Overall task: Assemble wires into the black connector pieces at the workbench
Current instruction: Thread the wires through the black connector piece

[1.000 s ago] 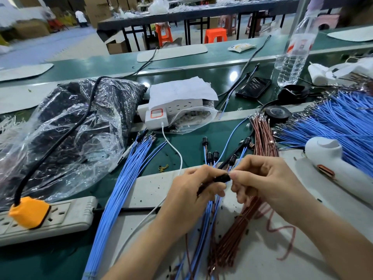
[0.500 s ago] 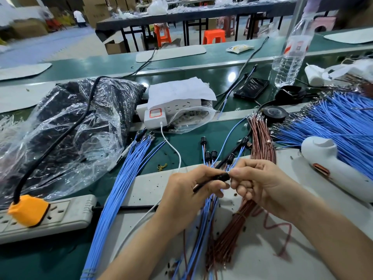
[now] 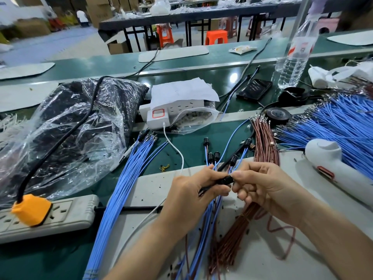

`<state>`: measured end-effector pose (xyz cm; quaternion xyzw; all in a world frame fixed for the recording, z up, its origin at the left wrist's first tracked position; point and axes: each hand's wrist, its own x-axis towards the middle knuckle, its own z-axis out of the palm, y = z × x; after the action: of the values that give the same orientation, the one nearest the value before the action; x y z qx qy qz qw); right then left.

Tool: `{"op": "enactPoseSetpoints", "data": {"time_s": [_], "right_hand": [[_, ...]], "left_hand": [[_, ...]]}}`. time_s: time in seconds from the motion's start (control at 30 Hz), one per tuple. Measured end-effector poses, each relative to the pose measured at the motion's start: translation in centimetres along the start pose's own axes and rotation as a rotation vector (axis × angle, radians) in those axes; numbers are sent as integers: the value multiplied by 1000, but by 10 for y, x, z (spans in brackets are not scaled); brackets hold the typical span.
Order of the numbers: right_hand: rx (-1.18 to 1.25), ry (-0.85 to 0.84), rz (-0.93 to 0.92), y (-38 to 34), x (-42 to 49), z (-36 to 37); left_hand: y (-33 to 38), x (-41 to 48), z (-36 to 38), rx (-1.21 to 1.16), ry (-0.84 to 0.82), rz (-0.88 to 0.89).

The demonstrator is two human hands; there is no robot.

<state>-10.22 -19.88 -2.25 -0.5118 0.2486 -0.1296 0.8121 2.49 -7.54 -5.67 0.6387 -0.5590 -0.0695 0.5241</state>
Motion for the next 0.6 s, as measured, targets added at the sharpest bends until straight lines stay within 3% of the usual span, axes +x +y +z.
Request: {"op": "enactPoseSetpoints", "data": {"time_s": [0.43, 0.6], "right_hand": [[11, -101, 35, -4, -3, -7], [-55, -41, -103, 0, -4, 3]], "left_hand": [[3, -2, 4, 60, 57, 72], [3, 1, -1, 53, 12, 22]]}}
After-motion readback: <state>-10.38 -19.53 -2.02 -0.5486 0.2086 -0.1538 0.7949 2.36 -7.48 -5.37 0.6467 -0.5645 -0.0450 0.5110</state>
